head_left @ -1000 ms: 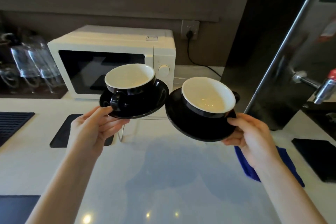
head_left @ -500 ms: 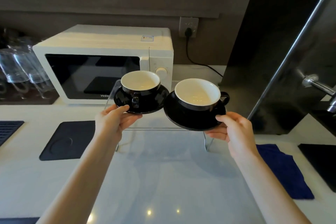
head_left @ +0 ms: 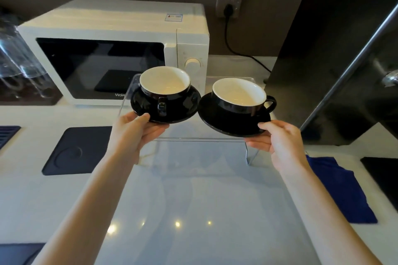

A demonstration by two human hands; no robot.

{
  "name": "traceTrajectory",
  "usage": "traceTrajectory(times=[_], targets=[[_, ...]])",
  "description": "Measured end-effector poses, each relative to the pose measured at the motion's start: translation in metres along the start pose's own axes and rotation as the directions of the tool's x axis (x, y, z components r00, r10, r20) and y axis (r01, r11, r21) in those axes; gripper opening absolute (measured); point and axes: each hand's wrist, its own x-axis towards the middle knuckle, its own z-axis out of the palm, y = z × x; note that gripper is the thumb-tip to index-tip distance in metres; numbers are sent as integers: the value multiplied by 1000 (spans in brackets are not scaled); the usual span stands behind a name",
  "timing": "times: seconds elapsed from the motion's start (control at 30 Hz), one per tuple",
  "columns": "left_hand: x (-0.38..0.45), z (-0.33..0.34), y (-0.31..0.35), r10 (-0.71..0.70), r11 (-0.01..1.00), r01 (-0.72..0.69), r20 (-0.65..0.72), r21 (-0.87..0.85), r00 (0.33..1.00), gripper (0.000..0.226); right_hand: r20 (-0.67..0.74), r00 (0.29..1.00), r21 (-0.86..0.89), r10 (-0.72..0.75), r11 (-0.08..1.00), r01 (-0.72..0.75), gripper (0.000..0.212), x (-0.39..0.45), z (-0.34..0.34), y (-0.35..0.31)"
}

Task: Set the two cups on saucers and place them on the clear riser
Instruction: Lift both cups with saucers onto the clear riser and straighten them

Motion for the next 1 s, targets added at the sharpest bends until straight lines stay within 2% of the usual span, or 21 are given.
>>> traceTrajectory(times=[0.2, 0.37, 0.47, 0.53, 0.63, 0.7, 0.77, 0.83, 0.93, 1.0], targets=[[3, -8, 7, -53, 985, 42, 61, 170, 997, 28, 32, 999, -58, 26, 998, -24, 12, 2, 0, -5], [6, -11, 8, -50, 971, 40, 36, 235, 998, 24, 58, 998, -287, 3, 958, 13, 19, 4, -3, -10], [7, -11, 8, -25, 970, 20, 17, 241, 1000, 28, 50, 998, -433, -34, 900, 52, 23, 4, -5, -10], [7, -10, 8, 8, 963, -8, -1, 270, 1000, 33, 55, 997, -469, -57, 880, 76, 23, 2, -4, -10], [6, -10, 6, 70, 945, -54, -39, 322, 997, 49, 40, 998, -416, -52, 907, 64, 22, -2, -4, -10], [5, -12, 3, 106, 940, -79, -65, 332, 992, 62, 27, 999, -315, -25, 949, 32, 21, -7, -6, -8], [0, -13, 0, 175, 920, -133, -82, 369, 981, 62, 32, 999, -219, 5, 976, 2, 17, -14, -8, -7], [-8, -14, -5, 307, 847, -228, -92, 480, 947, 49, 47, 999, -169, 20, 986, -12, 11, -22, -10, -7], [-24, -12, -21, 524, 677, -368, -65, 637, 849, 25, 68, 998, -186, -2, 982, 15, 7, -29, -13, -9], [-34, -10, -38, 663, 497, -477, 36, 725, 747, 18, 64, 997, -221, -45, 974, 58, 10, -29, -16, -7]])
